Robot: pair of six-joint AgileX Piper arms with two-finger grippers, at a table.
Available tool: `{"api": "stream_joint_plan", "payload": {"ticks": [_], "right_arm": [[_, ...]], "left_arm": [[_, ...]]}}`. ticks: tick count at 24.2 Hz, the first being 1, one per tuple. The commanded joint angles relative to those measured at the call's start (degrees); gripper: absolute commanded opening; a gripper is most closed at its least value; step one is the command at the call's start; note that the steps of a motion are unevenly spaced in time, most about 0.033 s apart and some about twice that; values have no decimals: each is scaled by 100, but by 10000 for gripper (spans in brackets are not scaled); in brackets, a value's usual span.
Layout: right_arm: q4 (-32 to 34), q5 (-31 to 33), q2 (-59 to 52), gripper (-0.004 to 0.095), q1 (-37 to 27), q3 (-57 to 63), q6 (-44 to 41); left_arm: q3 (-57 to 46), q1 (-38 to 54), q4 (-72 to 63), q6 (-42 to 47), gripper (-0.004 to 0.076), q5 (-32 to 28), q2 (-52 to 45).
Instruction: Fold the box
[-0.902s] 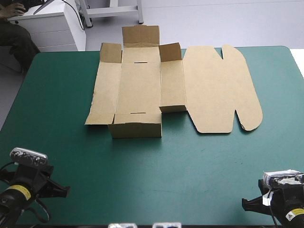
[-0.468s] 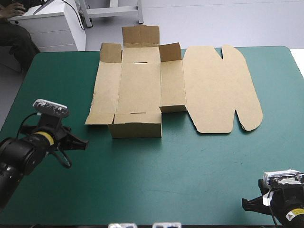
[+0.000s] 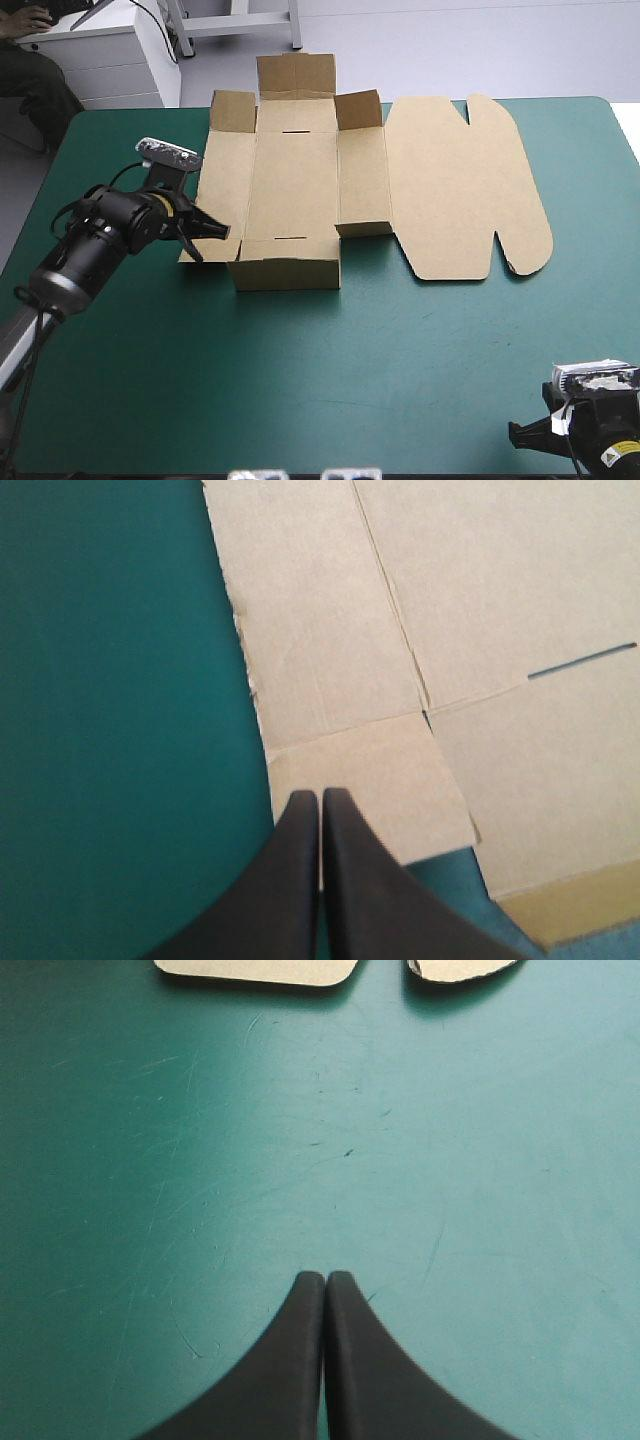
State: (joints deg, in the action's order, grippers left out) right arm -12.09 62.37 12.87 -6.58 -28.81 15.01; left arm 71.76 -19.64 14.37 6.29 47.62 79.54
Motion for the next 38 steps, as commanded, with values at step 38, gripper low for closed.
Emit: {"api": "stream_joint_plan", "payload": {"ticks": [38], "right_arm": [[-22,-253,63,-19,22,-130,-264]], "left_arm": [[4465,3509,-6416,-2990,18,2026,4401]]}}
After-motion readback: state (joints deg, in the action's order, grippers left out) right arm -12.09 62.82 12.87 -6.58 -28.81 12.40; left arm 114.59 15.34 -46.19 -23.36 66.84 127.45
